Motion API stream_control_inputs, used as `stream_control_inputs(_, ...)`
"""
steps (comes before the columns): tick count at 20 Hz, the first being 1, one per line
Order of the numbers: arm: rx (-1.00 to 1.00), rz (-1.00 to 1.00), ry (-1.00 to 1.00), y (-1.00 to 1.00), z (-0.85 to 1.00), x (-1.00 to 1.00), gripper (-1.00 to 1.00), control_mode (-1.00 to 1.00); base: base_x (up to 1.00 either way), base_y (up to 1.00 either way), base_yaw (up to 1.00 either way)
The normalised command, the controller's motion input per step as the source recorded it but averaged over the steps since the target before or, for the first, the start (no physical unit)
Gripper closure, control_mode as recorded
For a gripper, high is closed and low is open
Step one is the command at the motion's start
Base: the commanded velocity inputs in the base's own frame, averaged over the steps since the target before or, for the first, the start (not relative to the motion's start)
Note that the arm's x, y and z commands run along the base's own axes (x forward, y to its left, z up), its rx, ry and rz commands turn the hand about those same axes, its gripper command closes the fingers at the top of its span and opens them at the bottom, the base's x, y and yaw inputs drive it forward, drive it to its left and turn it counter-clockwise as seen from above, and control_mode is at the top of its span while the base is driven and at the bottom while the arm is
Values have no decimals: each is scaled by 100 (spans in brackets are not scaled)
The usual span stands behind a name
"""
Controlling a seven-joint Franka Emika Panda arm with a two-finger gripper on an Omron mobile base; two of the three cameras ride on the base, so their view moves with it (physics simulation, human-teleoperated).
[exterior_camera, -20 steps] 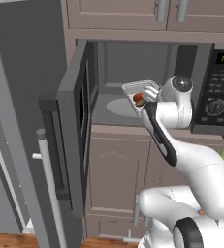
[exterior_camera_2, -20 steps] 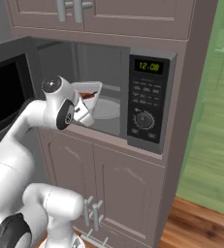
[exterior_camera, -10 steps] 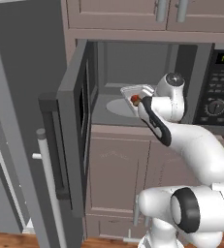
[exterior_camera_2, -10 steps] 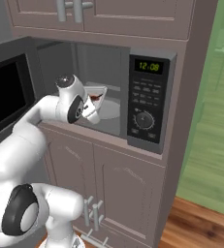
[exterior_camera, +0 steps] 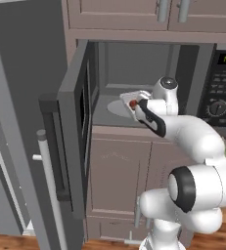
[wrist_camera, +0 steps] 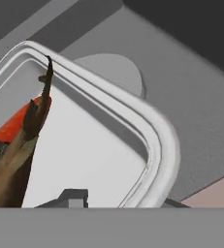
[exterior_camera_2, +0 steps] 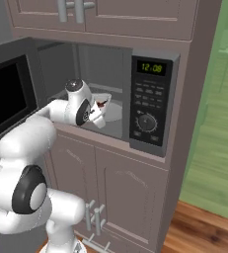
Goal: Place the tupperware containing the fish and carrot meal in the microwave. Close the microwave door and press the start button to reheat the meal.
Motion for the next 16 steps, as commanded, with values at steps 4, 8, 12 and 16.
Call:
stream_control_inputs(4,0,0,7,-6,-17,37,100,-100,0,0,0)
stream_control_inputs(8,0,0,5,-7,-4,42,100,-100,0,0,0)
stream_control_inputs(12,0,0,4,-1,0,47,100,-100,0,0,0)
stream_control_inputs(16,0,0,1,0,-6,47,100,-100,0,0,0)
